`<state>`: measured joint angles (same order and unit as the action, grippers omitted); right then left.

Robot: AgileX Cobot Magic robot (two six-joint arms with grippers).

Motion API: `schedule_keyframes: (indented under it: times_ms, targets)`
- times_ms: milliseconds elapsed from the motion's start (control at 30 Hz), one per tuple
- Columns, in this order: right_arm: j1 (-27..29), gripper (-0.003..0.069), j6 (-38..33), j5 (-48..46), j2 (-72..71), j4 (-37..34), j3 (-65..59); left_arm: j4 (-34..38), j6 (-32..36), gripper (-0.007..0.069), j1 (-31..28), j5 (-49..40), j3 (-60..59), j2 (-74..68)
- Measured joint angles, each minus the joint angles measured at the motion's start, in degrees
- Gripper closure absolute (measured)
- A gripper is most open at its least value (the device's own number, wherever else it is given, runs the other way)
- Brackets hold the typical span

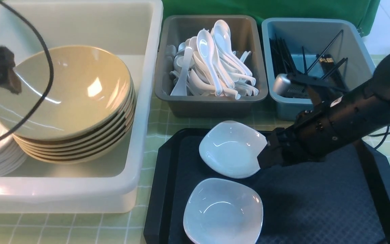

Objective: On green table put chopsticks spoon bowls plates into blue grey white boxes.
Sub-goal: 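Reach for and grasp the small white dish on the black tray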

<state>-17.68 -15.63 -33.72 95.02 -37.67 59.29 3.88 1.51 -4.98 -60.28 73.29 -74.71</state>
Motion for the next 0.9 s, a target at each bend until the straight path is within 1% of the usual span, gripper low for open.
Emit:
schedule_keyframes:
  times_ms: [33, 67, 133, 200, 233, 267, 333, 400, 467, 500, 567, 600, 633, 667, 700, 733, 767, 867, 900]
  targets:
    - [0.1, 0.0235, 0.4, 0.2, 0.2, -0.2, 0.0, 0.0, 0.5, -0.0019, 0.3, 0.0, 0.0, 0.3]
    - [0.2, 0.0235, 1.2, 2.2, 1.6, -1.8, 0.0, 2.6, 3.3, 0.0, 2.7, -0.1, 0.0, 2.2]
    - [0.5, 0.0235, 2.1, 4.5, 3.2, -3.7, 0.0, 5.2, 7.4, 0.0032, 6.8, -0.1, -0.1, 4.3]
    - [0.7, 0.0235, 2.5, 7.6, 5.1, -5.2, 0.0, 7.5, 11.1, 0.0072, 12.3, -0.1, -1.1, 6.3]
    - [0.7, 0.0235, 2.7, 7.9, 5.3, -5.3, 0.0, 7.7, 11.4, 0.0072, 13.3, -0.1, -1.4, 6.5]
    - [0.8, 0.0235, 3.3, 9.5, 6.4, -6.0, 0.0, 8.5, 13.0, 0.0092, 16.6, -0.1, -2.6, 7.3]
    - [0.8, 0.0235, 3.7, 11.0, 7.8, -6.4, 0.0, 8.9, 14.5, 0.0122, 20.5, 0.0, -4.9, 8.0]
    - [0.8, 0.0235, 3.7, 11.6, 8.8, -7.1, 0.0, 8.9, 15.4, 0.0148, 23.1, 0.6, -7.2, 8.1]
    - [0.8, 0.0237, 3.5, 12.0, 9.8, -7.8, 0.0, 9.0, 15.6, 0.0177, 24.3, 1.7, -9.3, 8.1]
    - [0.8, 0.0239, 3.5, 12.0, 9.9, -7.8, 0.0, 9.0, 15.6, 0.0179, 24.3, 1.7, -9.4, 8.1]
    - [0.8, 0.0275, 1.8, 12.1, 10.5, -8.0, 0.0, 9.3, 15.6, 0.021, 24.4, 2.9, -11.0, 8.1]
    - [0.8, 0.0313, 0.0, 12.1, 10.6, -8.2, 0.0, 9.3, 15.6, 0.0217, 24.4, 3.1, -11.4, 8.1]
    - [0.8, 0.0321, -0.6, 12.1, 10.6, -8.3, 0.0, 9.3, 15.6, 0.0218, 24.4, 3.3, -11.5, 8.0]
    - [0.9, 0.0377, -2.0, 12.0, 10.6, -8.5, 0.1, 9.4, 15.6, 0.0231, 24.4, 3.7, -11.7, 8.0]
    - [1.0, 0.041, -2.4, 12.0, 10.6, -8.6, 0.1, 9.4, 15.6, 0.0232, 24.4, 3.8, -11.7, 8.0]
    - [1.1, 0.0471, -2.9, 12.0, 10.6, -8.7, 0.1, 9.4, 15.6, 0.0232, 24.4, 4.0, -11.8, 8.0]
    - [1.6, 0.0551, -3.2, 12.0, 10.6, -9.5, 0.1, 9.5, 15.6, 0.0232, 24.4, 4.3, -11.9, 8.0]
    - [2.3, 0.0584, -4.7, 10.5, 9.4, -10.3, 0.2, 9.4, 15.6, 0.0232, 24.4, 4.6, -11.9, 8.0]
    - [2.3, 0.0585, -5.0, 10.4, 9.2, -10.2, 0.2, 9.4, 15.6, 0.0232, 24.4, 4.6, -11.9, 8.0]
